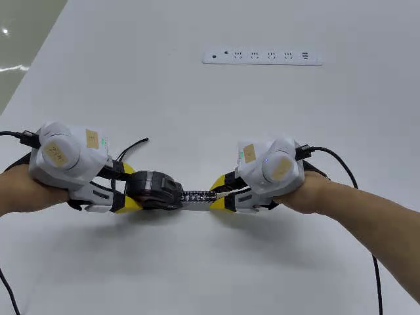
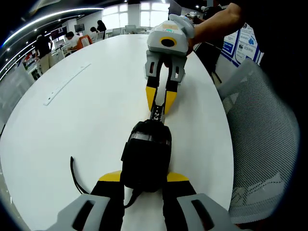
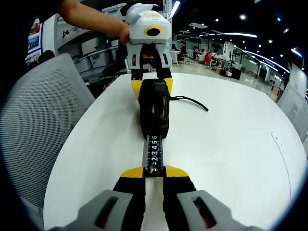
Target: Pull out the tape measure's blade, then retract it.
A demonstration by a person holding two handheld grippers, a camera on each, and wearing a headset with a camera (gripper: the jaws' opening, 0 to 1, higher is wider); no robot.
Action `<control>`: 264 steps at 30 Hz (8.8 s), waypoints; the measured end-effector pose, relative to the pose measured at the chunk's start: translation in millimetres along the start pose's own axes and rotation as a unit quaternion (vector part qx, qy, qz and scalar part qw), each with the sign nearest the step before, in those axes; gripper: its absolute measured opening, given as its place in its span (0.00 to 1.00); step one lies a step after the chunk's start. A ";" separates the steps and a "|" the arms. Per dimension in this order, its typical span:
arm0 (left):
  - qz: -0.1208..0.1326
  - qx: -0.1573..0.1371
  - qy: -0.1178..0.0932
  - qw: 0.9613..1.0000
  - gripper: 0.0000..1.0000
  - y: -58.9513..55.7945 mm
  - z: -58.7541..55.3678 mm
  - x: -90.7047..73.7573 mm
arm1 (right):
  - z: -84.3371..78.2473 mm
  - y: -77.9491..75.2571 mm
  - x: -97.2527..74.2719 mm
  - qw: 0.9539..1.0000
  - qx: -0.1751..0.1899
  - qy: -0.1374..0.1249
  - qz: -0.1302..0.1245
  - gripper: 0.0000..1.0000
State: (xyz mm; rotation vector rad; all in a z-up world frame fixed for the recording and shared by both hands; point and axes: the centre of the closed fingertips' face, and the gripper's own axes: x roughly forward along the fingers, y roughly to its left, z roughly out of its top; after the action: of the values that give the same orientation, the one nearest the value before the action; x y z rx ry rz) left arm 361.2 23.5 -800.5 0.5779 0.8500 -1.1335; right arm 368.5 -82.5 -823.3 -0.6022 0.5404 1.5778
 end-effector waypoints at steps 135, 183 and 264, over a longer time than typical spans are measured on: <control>-0.003 -0.006 0.002 1.000 0.28 -1.6 2.2 1.0 | -114.6 8.3 -123.2 0.996 0.022 0.079 -0.030 0.11; -0.016 -0.013 0.008 1.000 0.37 -2.7 5.0 0.7 | -123.2 8.9 -128.6 0.992 0.017 0.123 -0.025 0.22; 0.172 -0.206 -0.199 0.943 1.00 -31.0 10.3 -37.7 | -95.9 29.0 -171.1 0.953 0.199 -0.032 -0.227 1.00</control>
State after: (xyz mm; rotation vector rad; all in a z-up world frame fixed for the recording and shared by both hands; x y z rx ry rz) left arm 328.3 25.4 -763.1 0.1278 0.5798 -0.6884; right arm 356.5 -276.1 -782.3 -0.3342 0.6019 1.0124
